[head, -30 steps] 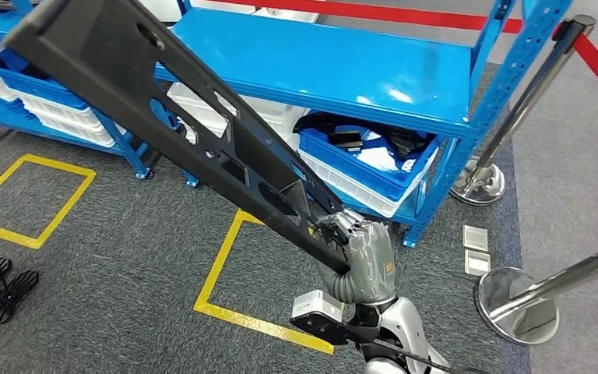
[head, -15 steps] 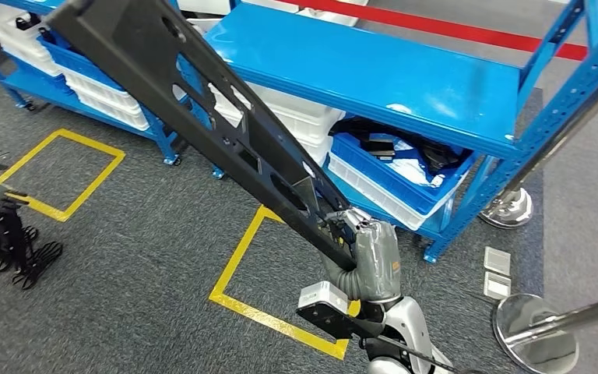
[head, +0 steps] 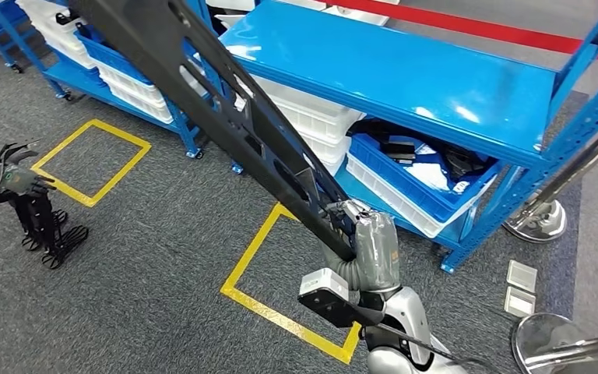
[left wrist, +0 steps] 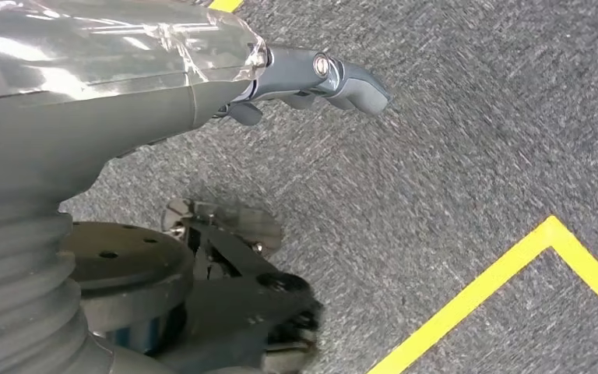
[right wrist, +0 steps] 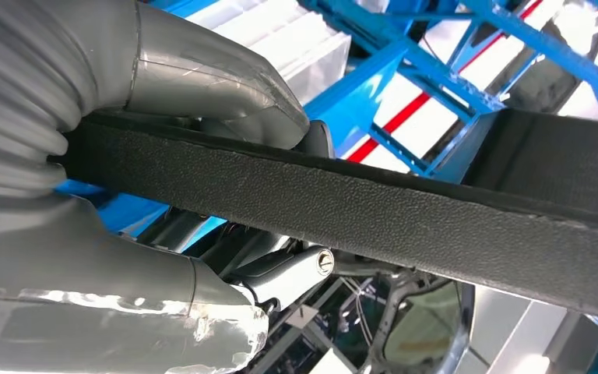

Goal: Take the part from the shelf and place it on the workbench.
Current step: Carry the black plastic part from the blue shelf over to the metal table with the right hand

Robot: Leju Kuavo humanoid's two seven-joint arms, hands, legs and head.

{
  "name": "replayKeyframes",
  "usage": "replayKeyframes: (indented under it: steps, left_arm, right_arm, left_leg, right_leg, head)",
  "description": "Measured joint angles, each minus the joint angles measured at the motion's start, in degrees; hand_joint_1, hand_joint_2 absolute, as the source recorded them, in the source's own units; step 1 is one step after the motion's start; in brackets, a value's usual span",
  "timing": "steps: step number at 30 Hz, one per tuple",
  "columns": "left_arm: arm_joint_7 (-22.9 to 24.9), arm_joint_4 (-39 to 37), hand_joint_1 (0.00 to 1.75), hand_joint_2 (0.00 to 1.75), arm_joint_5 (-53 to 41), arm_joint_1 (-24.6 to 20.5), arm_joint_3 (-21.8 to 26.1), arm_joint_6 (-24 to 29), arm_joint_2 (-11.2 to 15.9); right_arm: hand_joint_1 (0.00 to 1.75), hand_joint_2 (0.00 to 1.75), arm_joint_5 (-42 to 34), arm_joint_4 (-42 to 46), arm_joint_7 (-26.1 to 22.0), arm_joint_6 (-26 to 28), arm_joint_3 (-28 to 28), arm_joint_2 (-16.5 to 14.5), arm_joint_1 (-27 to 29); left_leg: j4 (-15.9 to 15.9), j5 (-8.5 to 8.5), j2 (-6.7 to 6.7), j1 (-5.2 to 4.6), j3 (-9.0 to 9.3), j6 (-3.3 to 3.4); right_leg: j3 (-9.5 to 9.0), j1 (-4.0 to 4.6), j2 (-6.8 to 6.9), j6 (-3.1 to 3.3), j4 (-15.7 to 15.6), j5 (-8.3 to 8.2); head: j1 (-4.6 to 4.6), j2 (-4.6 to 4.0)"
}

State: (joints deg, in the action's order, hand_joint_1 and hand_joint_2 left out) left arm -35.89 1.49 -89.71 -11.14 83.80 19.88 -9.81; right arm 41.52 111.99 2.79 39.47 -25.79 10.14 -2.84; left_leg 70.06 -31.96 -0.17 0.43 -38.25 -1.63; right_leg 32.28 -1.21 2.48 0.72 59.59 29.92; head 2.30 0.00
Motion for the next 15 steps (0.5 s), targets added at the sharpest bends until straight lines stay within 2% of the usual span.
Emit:
replayKeyframes:
  steps: [2,3,4,6,8,10,11,12,13,14,15]
  left_arm:
    - [0.0,0.0,0.0,1.75,-0.14,-0.09,0.01,0.01,0.0]
    - [0.0,0.0,0.0,1.75,-0.21,-0.12,0.01,0.01,0.0]
    - [0.0,0.0,0.0,1.75,-0.23,-0.13,0.02,0.01,0.0]
    - [-0.01,0.0,0.0,1.75,-0.23,-0.04,0.02,0.01,0.0]
    - [-0.06,0.0,0.0,1.75,-0.22,-0.01,0.02,0.01,0.0]
    - [-0.12,0.0,0.0,1.75,-0.24,-0.1,0.02,0.0,0.0]
    - [-0.13,0.0,0.0,1.75,-0.24,-0.13,0.02,-0.01,0.0]
    - [-0.13,0.0,0.0,1.75,-0.24,-0.14,0.02,-0.01,0.0]
    - [-0.12,0.0,0.0,1.75,-0.23,-0.13,0.02,-0.01,0.0]
    - [-0.11,0.0,0.0,1.75,-0.22,-0.13,0.02,-0.01,0.0]
    - [-0.11,-0.01,0.0,1.75,-0.19,-0.14,0.02,-0.01,-0.01]
  right_arm:
    - [1.75,1.75,-0.03,0.0,0.02,0.0,0.0,0.12,-0.18]
    - [1.75,1.75,-0.02,0.0,-0.07,0.0,-0.01,0.17,-0.24]
    - [1.75,1.75,0.03,0.0,-0.14,0.0,-0.01,0.22,-0.3]
    - [1.75,1.75,0.34,0.0,-0.18,0.0,-0.02,0.33,-0.46]
    - [1.75,1.75,0.79,0.01,-0.03,0.01,-0.03,0.51,-0.69]
    - [1.75,1.75,1.09,0.02,0.24,0.02,-0.07,0.76,-0.76]
    - [1.75,1.75,1.19,0.01,0.43,0.02,-0.09,0.88,-0.7]
    - [1.75,1.75,1.25,0.01,0.66,0.02,-0.13,1.01,-0.6]
    - [1.75,1.75,1.31,0.0,0.86,0.02,-0.16,1.17,-0.51]
    - [1.75,1.75,1.38,0.0,1.04,0.02,-0.19,1.32,-0.48]
    - [1.75,1.75,1.47,0.0,1.17,0.02,-0.2,1.45,-0.47]
  left_leg:
    - [-7.71,2.96,1.79,-0.42,3.64,0.67]
    - [-10.04,3.58,2.45,-0.69,4.62,0.96]
    - [-10.94,3.57,2.75,-0.94,4.85,1.16]
    - [-11.38,3.84,1.85,-0.94,4.79,1.61]
    - [-12.19,4.34,1.07,-0.57,5.07,2.27]
    - [-12.65,4.63,0.39,-0.38,5.24,2.76]
    - [-12.63,4.64,-0.01,-0.39,5.22,2.91]
    - [-12.58,4.61,-0.49,-0.4,5.22,2.95]
    - [-12.5,4.58,-1.0,-0.39,5.22,2.96]
    - [-12.37,4.52,-1.55,-0.35,5.23,2.91]
    - [-12.15,4.41,-2.11,-0.27,5.24,2.77]
  right_leg:
    - [-0.28,0.14,0.81,-0.29,0.01,0.24]
    - [-0.36,0.23,1.23,-0.49,-0.01,0.33]
    - [-0.42,0.3,1.64,-0.69,-0.08,0.39]
    - [-0.69,0.33,2.29,-1.19,-0.35,0.49]
    - [-0.39,0.26,0.97,-1.69,0.87,1.71]
    - [2.09,0.19,-1.23,-1.92,6.34,4.91]
    - [3.95,0.19,-1.79,-2.0,10.11,6.55]
    - [5.54,0.19,-2.03,-2.11,13.22,7.47]
    - [6.39,0.16,-2.12,-2.22,14.67,7.32]
    - [6.27,0.08,-2.17,-2.29,13.97,6.08]
    - [5.2,-0.04,-2.33,-2.33,11.25,4.02]
  head:
    - [-0.02,0.0]
    - [0.0,0.0]
    - [0.0,0.0]
    - [0.02,0.0]
    - [0.09,0.0]
    - [0.4,0.0]
    - [0.56,0.0]
    - [0.67,0.0]
    - [0.73,0.0]
    - [0.77,0.0]
    - [0.83,0.0]
